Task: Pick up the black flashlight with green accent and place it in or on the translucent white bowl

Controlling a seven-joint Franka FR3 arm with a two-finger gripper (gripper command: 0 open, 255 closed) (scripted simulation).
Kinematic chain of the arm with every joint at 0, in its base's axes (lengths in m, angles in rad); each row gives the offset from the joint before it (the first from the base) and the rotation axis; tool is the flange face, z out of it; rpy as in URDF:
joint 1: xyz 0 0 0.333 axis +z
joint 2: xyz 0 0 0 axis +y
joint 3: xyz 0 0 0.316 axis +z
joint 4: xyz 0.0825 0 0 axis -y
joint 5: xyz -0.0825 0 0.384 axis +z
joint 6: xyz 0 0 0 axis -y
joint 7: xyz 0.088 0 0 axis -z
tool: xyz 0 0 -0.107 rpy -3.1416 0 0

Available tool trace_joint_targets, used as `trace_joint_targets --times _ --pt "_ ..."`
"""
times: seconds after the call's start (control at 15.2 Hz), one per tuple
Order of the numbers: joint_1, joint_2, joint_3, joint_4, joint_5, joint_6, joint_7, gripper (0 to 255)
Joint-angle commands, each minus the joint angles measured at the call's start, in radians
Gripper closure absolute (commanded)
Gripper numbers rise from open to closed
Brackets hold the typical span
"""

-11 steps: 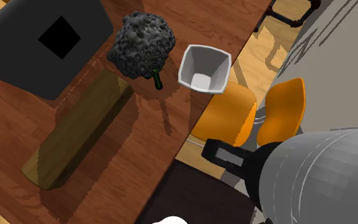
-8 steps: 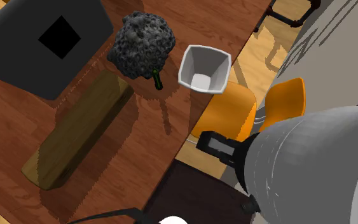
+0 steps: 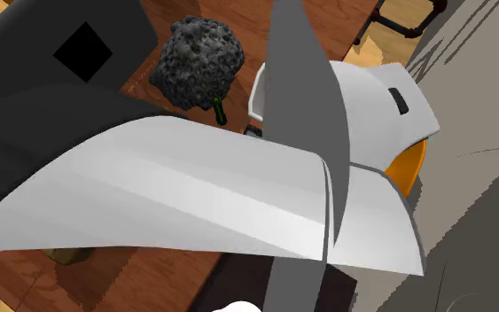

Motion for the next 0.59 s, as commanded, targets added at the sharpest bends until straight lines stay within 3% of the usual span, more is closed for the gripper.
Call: trace_joint_targets --times 0.0,0.53 --pt "0.01 0.065 0.038 0.003 0.013 0.056 0.04 0" --pt "0.029 0.329 0.154 0.094 0.011 0.202 0.179 0"
